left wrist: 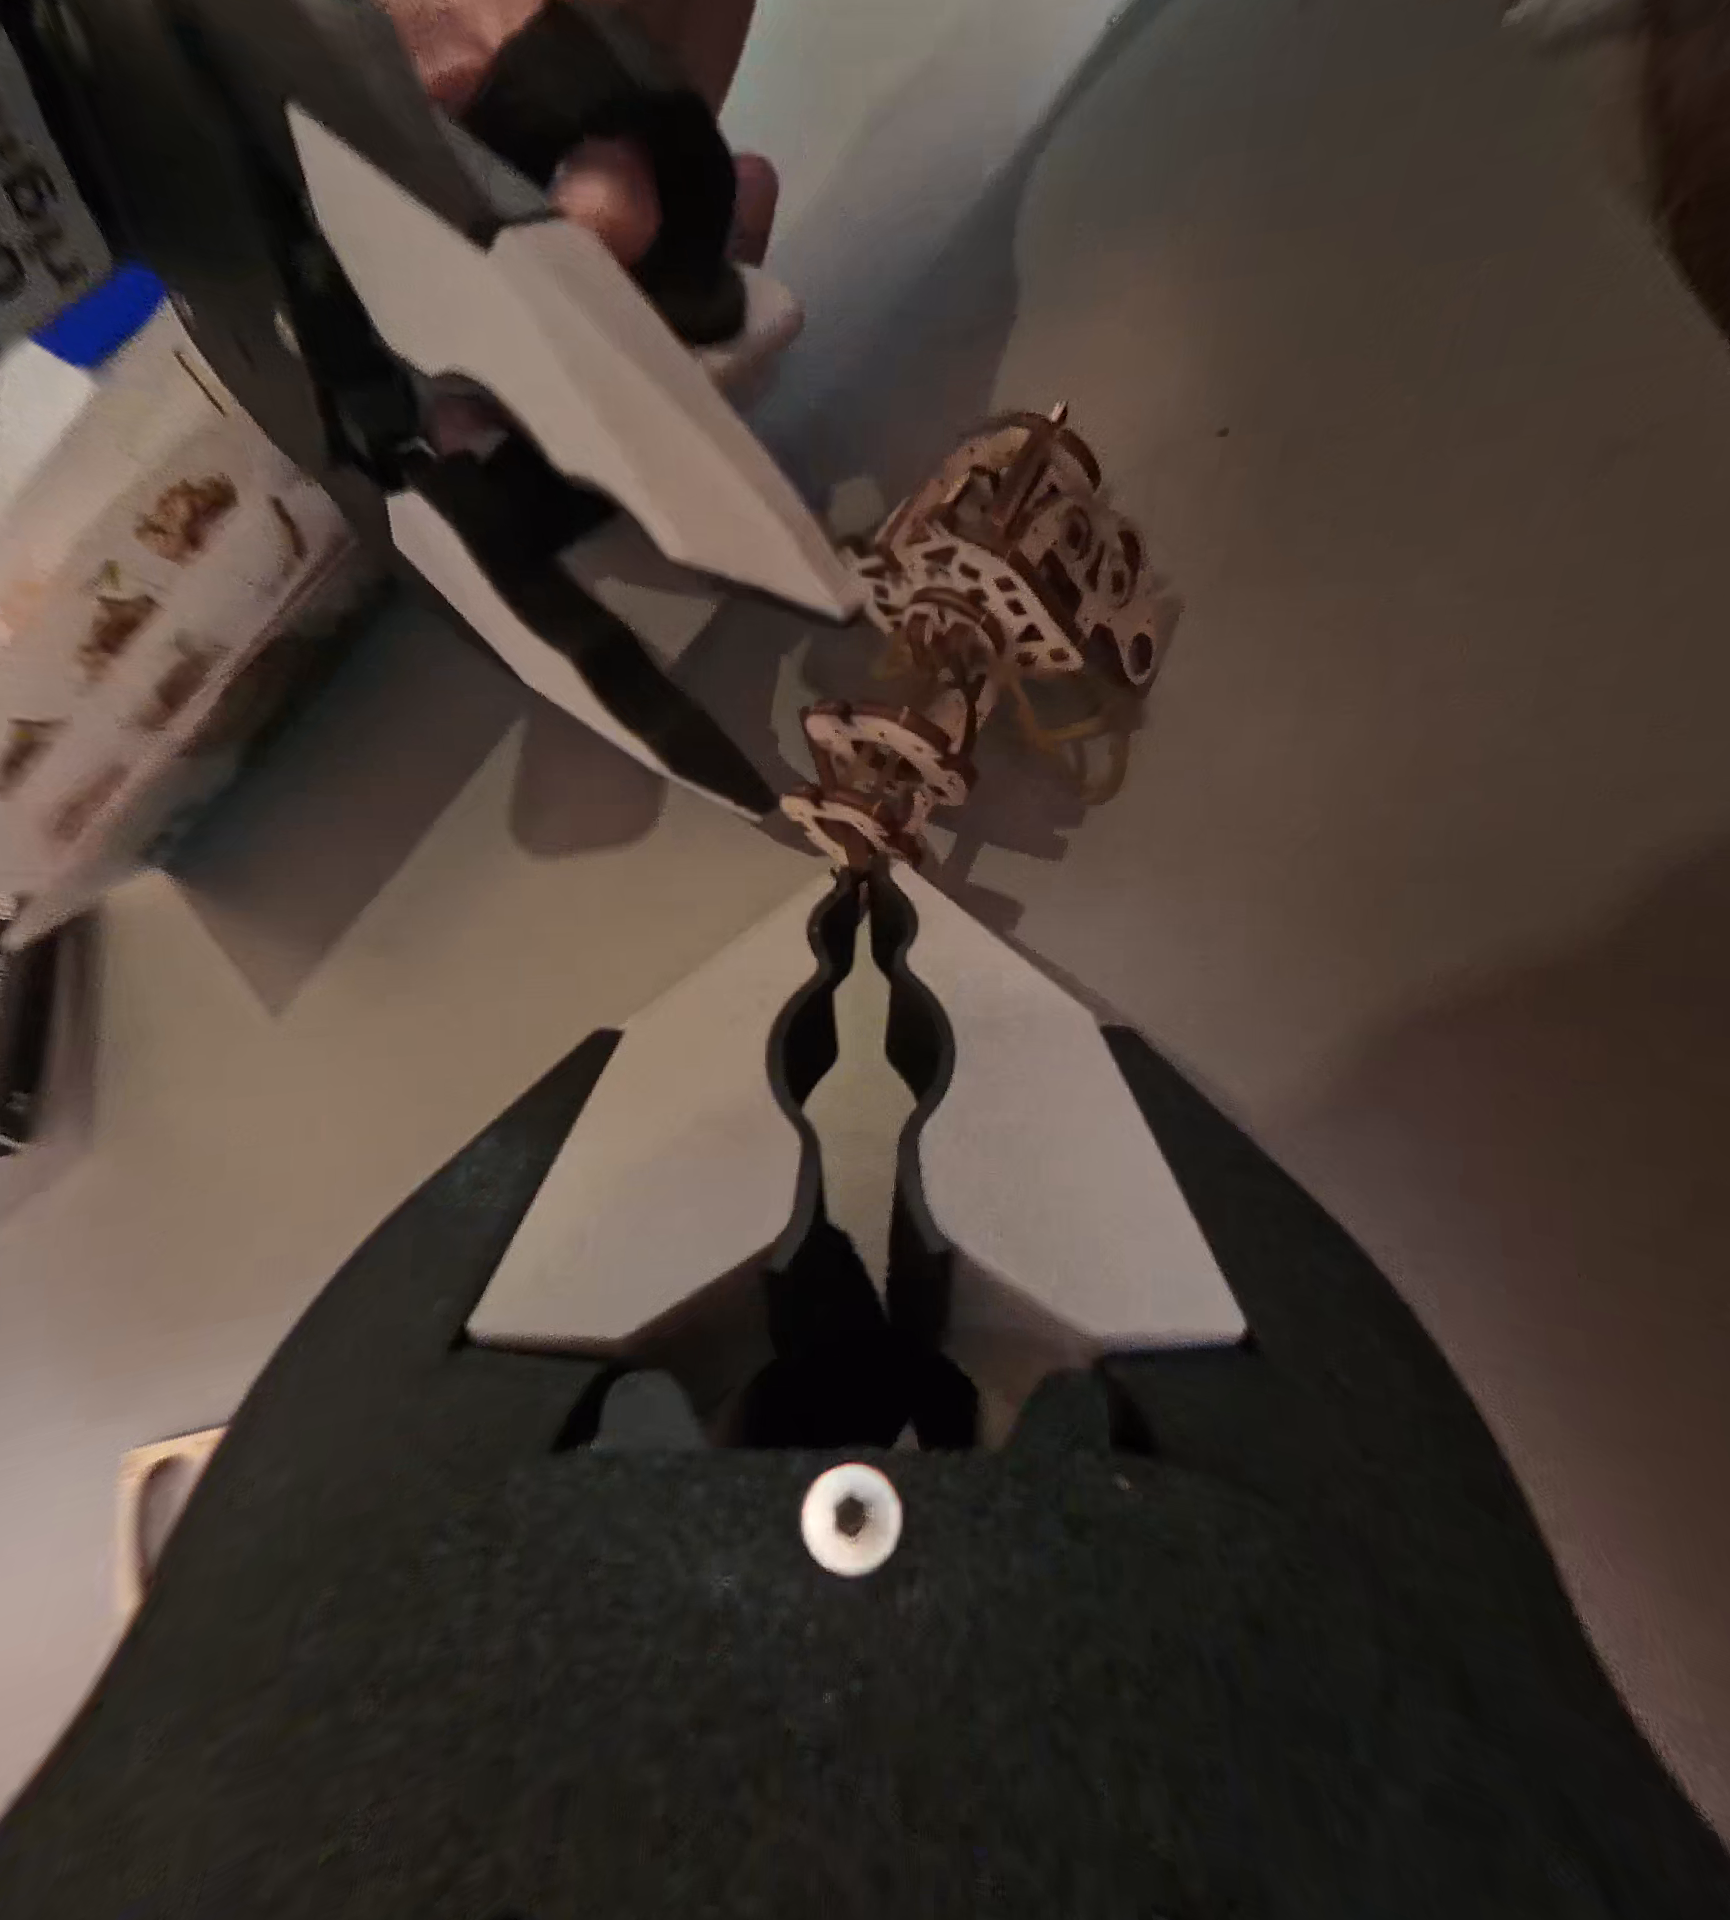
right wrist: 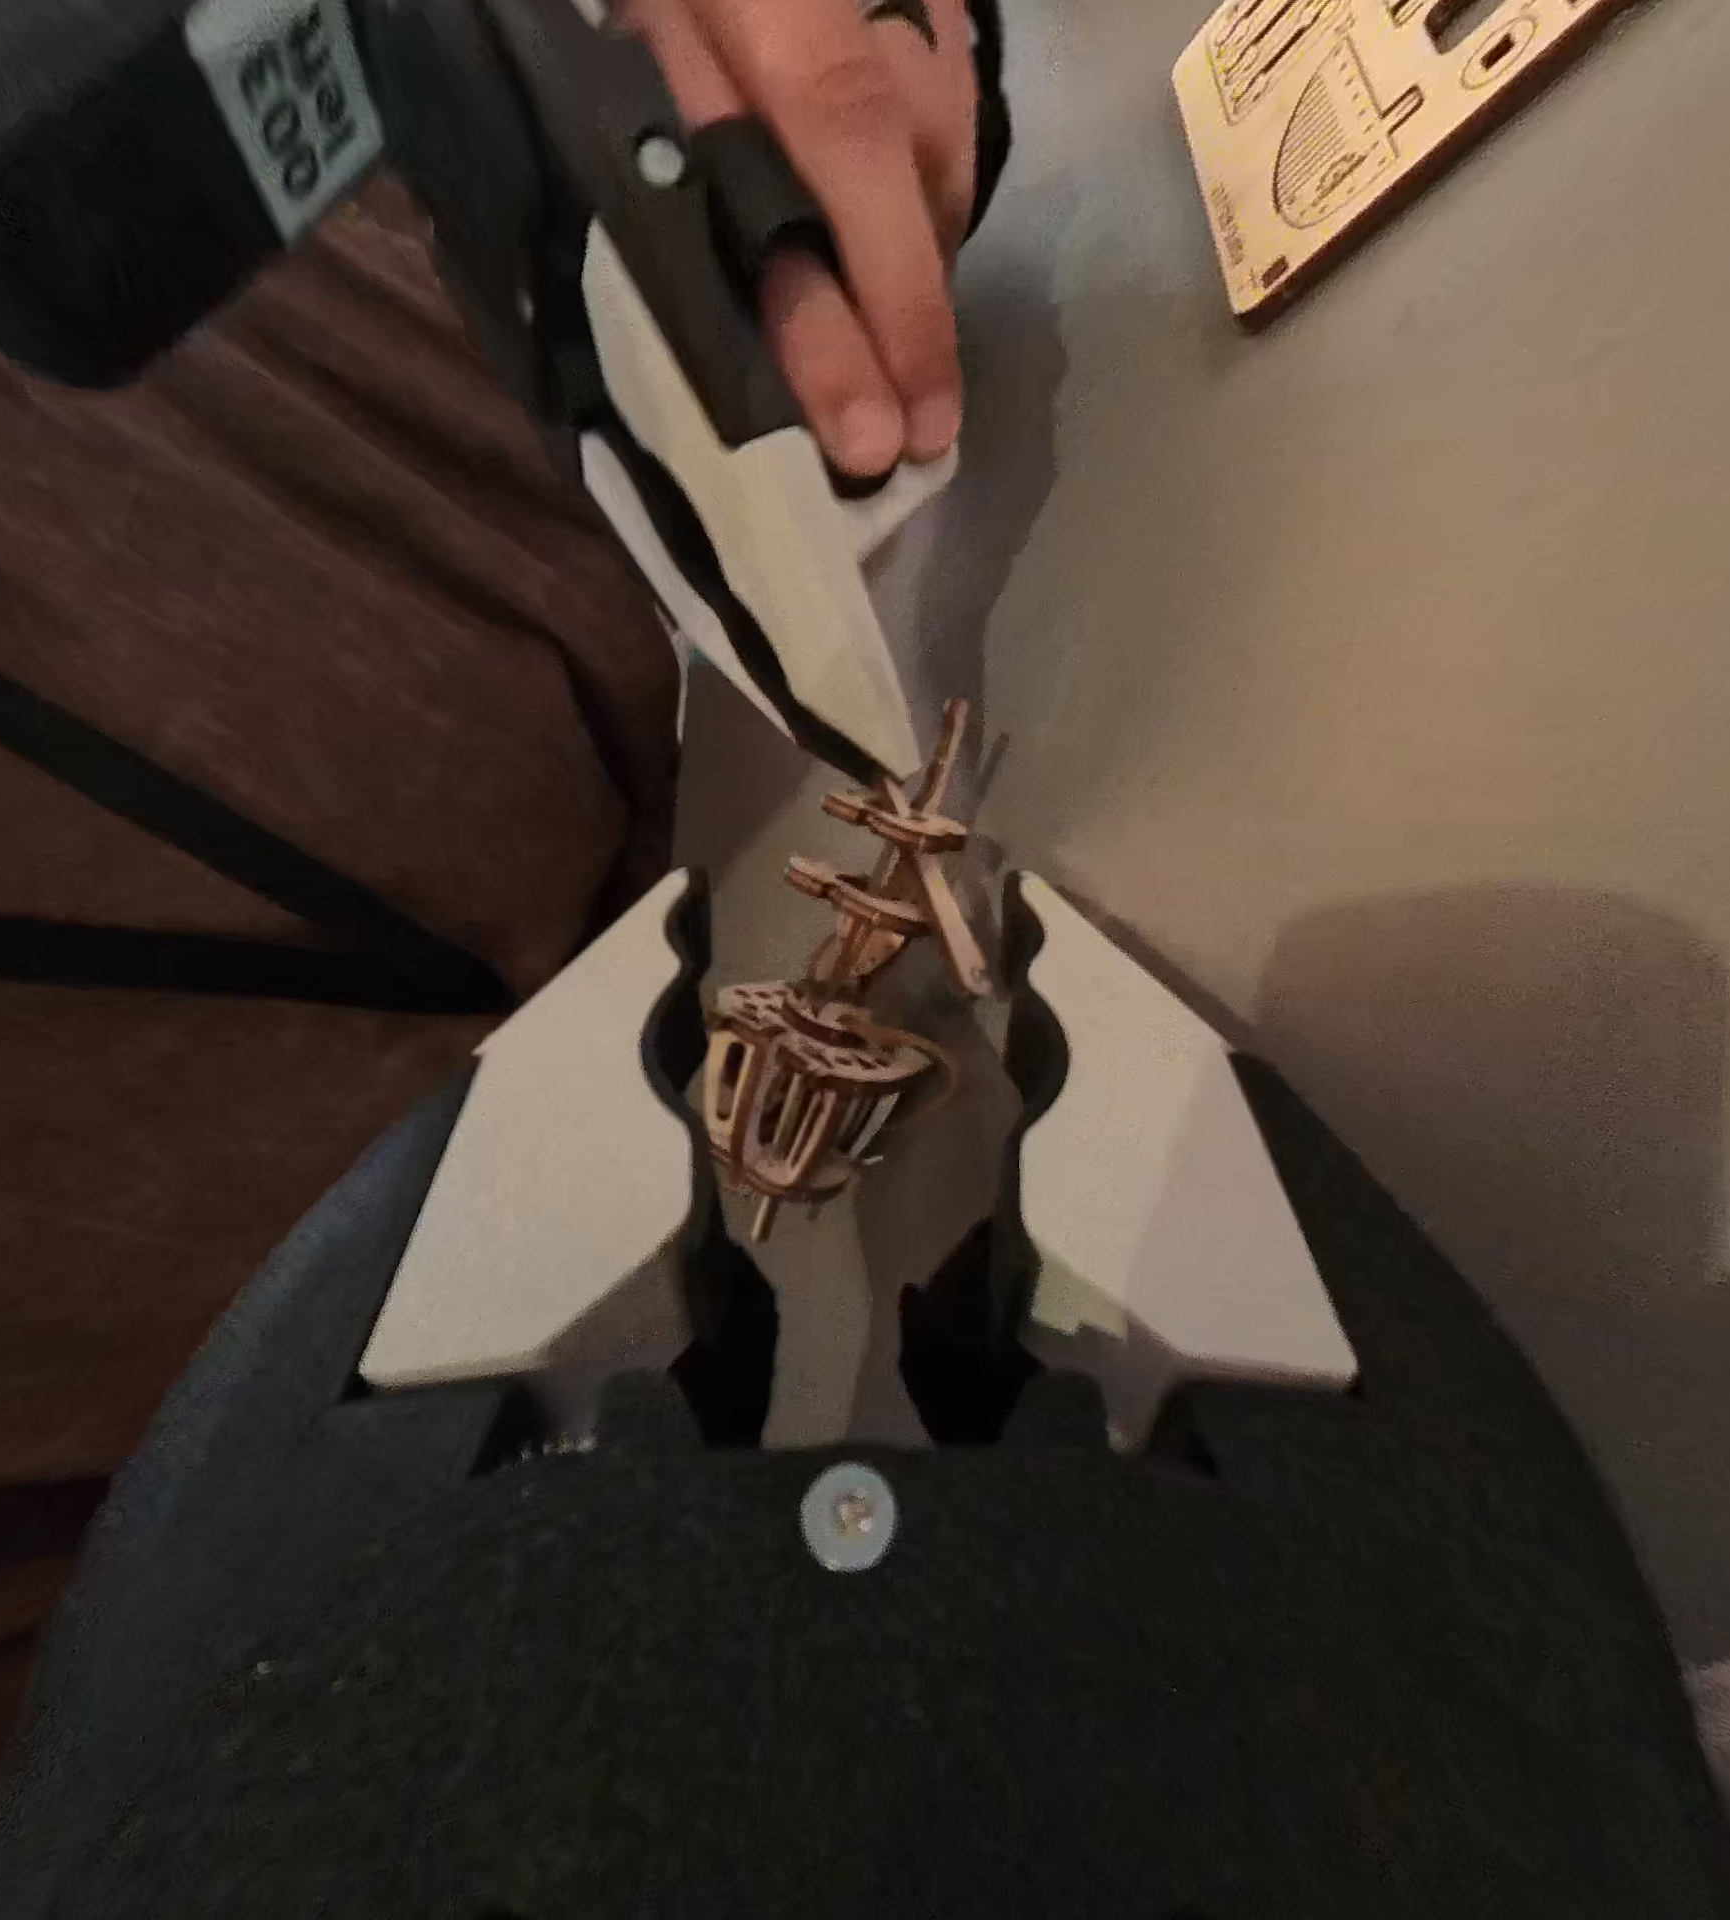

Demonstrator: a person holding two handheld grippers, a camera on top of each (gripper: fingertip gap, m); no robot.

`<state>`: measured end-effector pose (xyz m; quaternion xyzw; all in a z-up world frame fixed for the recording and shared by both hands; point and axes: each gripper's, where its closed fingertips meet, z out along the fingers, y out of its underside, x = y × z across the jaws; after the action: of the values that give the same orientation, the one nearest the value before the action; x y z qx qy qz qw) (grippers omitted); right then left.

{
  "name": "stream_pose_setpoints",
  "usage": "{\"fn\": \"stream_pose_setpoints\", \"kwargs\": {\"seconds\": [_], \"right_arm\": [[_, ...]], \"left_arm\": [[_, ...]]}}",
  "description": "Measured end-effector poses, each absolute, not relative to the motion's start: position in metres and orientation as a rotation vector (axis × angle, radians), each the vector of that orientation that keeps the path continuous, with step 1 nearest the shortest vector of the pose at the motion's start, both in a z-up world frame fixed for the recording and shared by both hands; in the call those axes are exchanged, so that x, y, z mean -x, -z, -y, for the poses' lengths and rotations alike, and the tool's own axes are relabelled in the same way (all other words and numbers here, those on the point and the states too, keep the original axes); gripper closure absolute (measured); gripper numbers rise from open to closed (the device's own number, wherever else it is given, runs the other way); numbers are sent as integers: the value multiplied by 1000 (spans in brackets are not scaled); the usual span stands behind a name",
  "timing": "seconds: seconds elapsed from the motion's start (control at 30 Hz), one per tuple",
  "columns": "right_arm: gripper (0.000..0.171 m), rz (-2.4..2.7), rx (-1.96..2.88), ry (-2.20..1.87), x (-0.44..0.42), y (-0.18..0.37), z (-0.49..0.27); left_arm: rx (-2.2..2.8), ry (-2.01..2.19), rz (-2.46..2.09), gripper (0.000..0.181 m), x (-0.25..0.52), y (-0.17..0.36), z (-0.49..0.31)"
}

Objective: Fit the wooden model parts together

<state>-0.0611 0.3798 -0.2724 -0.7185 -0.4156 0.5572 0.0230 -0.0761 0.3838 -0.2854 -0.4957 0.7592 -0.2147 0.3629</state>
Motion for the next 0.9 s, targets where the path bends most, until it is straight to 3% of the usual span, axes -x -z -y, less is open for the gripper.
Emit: {"fn": "stream_pose_setpoints", "kwargs": {"seconds": [0.3, 0.5, 0.7, 0.9], "right_arm": [[117, 1454, 2303, -1797, 71, 287, -365], [140, 1591, 2308, -1462, 74, 293, -368], [140, 1571, 2299, -1121, 71, 290, -379], [140, 1546, 2310, -1052, 70, 287, -379]], "left_arm": [[1163, 454, -1985, 181, 69, 285, -372], [1222, 466, -1944, 181, 70, 286, -377], [1258, 439, -1884, 181, 71, 282, -383], [1258, 432, -1868, 181, 72, 280, -381]]}}
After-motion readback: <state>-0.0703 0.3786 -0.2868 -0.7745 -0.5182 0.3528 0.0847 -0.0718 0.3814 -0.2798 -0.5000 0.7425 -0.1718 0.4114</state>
